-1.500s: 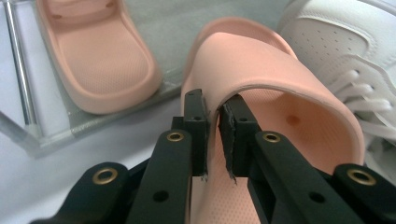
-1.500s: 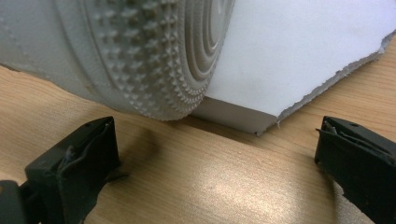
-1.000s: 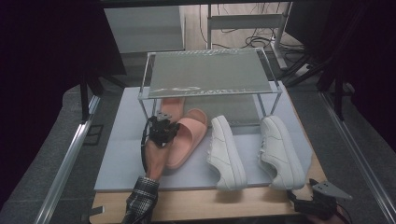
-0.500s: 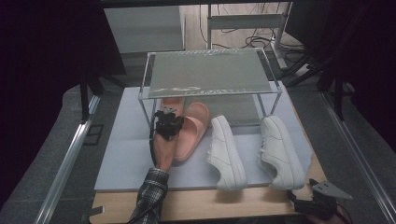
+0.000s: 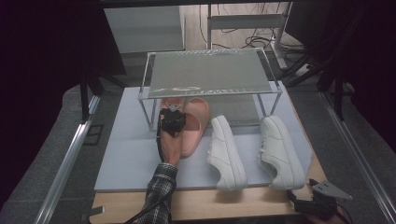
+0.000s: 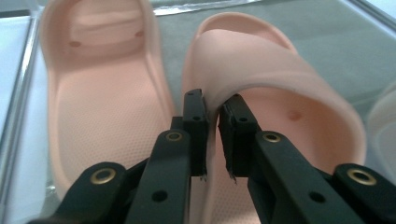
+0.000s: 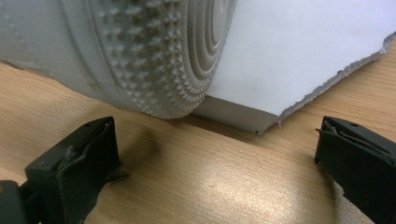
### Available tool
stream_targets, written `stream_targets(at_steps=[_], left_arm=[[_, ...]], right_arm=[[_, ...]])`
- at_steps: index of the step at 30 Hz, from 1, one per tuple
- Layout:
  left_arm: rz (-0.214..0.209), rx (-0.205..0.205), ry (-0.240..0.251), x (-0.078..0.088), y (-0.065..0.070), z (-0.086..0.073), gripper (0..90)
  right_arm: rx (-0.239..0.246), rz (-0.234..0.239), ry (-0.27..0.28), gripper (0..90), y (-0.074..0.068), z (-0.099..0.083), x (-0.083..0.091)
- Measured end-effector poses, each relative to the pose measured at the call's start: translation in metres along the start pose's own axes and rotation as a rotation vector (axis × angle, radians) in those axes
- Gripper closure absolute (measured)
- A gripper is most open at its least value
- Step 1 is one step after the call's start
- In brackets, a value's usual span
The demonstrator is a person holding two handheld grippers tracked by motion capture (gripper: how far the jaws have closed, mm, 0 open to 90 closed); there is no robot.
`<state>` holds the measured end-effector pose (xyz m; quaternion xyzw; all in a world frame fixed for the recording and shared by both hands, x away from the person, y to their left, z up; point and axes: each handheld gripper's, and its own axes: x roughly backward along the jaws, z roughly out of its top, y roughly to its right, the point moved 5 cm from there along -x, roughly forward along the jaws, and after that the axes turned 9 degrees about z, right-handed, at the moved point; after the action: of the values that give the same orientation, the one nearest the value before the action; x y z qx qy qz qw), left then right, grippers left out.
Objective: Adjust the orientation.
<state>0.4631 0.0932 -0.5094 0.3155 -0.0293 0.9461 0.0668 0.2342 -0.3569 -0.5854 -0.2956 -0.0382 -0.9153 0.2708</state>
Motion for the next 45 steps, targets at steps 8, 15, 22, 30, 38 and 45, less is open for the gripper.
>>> stream_targets(at_steps=[8,15,22,30,38,45], left_arm=[[-0.018,-0.025,-0.004,0.004,-0.005,-0.002,69.6],[-0.061,-0.076,0.019,0.021,-0.008,-0.006,66.1],[-0.174,-0.16,0.031,0.04,-0.005,-0.013,65.5],[-0.265,-0.157,0.017,0.062,-0.011,-0.033,78.5],[-0.358,-0.168,0.001,0.081,-0.014,-0.06,89.4],[-0.352,-0.216,-0.018,0.089,-0.013,-0.087,89.6]], right_arm=[[0.0,0.0,-0.001,0.0,0.0,0.0,0.0],[-0.001,0.0,-0.001,0.0,0.0,0.0,0.0],[-0.001,-0.001,-0.001,0.0,0.0,0.0,0.0],[-0.002,-0.001,-0.001,0.0,0.0,0.0,0.0],[-0.002,-0.003,0.0,0.0,0.0,0.0,0.0],[-0.003,-0.004,0.0,0.0,0.0,0.0,0.0]])
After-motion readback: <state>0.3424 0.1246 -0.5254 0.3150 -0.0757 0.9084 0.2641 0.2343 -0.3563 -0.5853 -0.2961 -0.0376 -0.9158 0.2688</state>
